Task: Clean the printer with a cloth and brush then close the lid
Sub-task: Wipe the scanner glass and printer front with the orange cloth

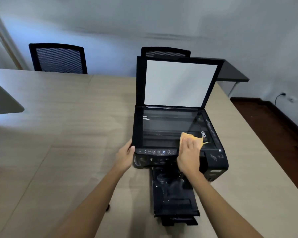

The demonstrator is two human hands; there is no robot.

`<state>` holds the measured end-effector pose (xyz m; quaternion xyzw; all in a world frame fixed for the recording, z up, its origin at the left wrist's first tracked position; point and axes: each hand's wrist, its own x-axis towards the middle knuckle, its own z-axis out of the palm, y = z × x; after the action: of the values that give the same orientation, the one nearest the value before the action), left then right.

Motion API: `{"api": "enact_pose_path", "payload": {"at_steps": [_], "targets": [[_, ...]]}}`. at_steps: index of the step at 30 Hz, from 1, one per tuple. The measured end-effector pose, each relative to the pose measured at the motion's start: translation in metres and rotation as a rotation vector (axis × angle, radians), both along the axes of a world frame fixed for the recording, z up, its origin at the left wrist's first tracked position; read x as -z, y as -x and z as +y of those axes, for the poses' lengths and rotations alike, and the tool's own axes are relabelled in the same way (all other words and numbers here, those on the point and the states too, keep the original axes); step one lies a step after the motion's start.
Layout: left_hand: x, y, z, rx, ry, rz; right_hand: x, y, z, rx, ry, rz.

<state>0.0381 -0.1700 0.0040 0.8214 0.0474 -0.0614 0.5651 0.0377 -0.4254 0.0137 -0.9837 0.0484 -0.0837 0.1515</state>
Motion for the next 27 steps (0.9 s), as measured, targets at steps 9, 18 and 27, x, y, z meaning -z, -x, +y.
{"api": "enact_pose_path", "payload": {"at_steps": [9, 18, 27], "targets": [[0.013, -0.005, -0.007, -0.052, -0.111, -0.029, -0.001, 0.023, -0.036, -0.325, 0.011, -0.083], [0.015, -0.027, -0.042, -0.328, -0.068, 0.007, 0.010, 0.018, 0.020, -0.459, 0.084, -0.093], [-0.021, -0.036, -0.071, -0.544, -0.209, 0.103, -0.035, 0.000, -0.084, -0.454, -0.069, 0.071]]}}
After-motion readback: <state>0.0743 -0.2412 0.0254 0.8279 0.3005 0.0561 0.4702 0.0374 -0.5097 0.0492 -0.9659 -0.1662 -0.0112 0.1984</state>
